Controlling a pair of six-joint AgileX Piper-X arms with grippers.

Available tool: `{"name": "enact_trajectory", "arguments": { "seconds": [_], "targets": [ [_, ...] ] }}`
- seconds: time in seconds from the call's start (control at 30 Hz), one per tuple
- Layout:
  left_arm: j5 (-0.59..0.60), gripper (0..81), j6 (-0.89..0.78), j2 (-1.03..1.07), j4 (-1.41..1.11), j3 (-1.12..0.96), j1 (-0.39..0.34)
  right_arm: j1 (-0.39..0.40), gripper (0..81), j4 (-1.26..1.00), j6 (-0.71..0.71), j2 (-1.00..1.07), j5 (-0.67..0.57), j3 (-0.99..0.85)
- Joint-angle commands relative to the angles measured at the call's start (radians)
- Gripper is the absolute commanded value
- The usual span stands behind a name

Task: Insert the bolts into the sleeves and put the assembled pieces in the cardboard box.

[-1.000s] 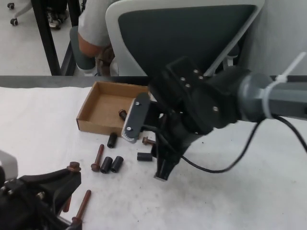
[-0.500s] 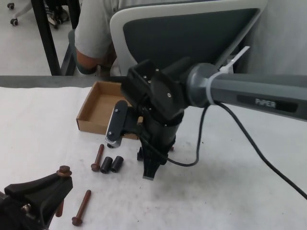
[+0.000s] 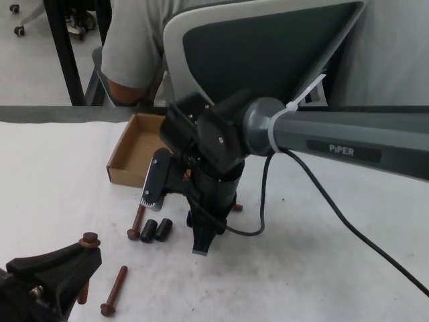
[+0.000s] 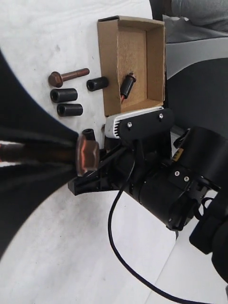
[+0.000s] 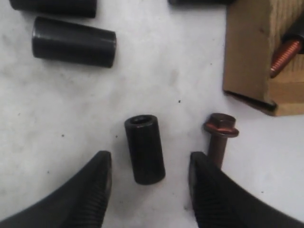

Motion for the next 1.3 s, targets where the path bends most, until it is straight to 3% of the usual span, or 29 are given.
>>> {"name": "enact_trajectory", "arguments": {
  "seconds": [0.0, 0.23, 0.33, 0.43, 0.47, 0.93, 1.17, 1.27],
  "targets": [
    [0.000, 0.8, 0.004, -0.009, -0.008, 0.000, 0.001, 0.003, 48.3, -0.005, -0.012, 0.011, -0.015, -0.010],
    [0.000, 0.8, 0.004, -0.009, -0.008, 0.000, 0.001, 0.003, 46.3, -0.053, -0.012, 0.026, -0.030, -0.009],
    [0.000, 0.8, 0.004, -0.009, -0.008, 0.000, 0.001, 0.003, 29.8, -0.069, -0.003, 0.026, -0.030, -0.008],
    [0.000, 0.8, 0.004, -0.009, -0.008, 0.000, 0.001, 0.003, 2.0, -0.071, 0.003, 0.026, -0.030, -0.008],
    [0.000, 0.8, 0.004, -0.009, -0.008, 0.000, 0.001, 0.003, 0.3, -0.071, 0.014, 0.026, -0.030, -0.008],
    [0.000, 0.8, 0.032, -0.009, -0.007, 0.000, 0.001, 0.001, 0.2, -0.106, 0.180, -0.077, -0.181, 0.068],
    [0.004, 0.8, 0.014, -0.009, -0.052, 0.000, 0.001, 0.001, 0.2, -0.415, 0.294, -0.360, -0.222, 0.409],
    [0.067, 0.8, -0.018, -0.009, -0.102, 0.003, 0.001, 0.006, 0.2, -0.575, 0.369, -0.496, -0.240, 0.593]
  ]
}}
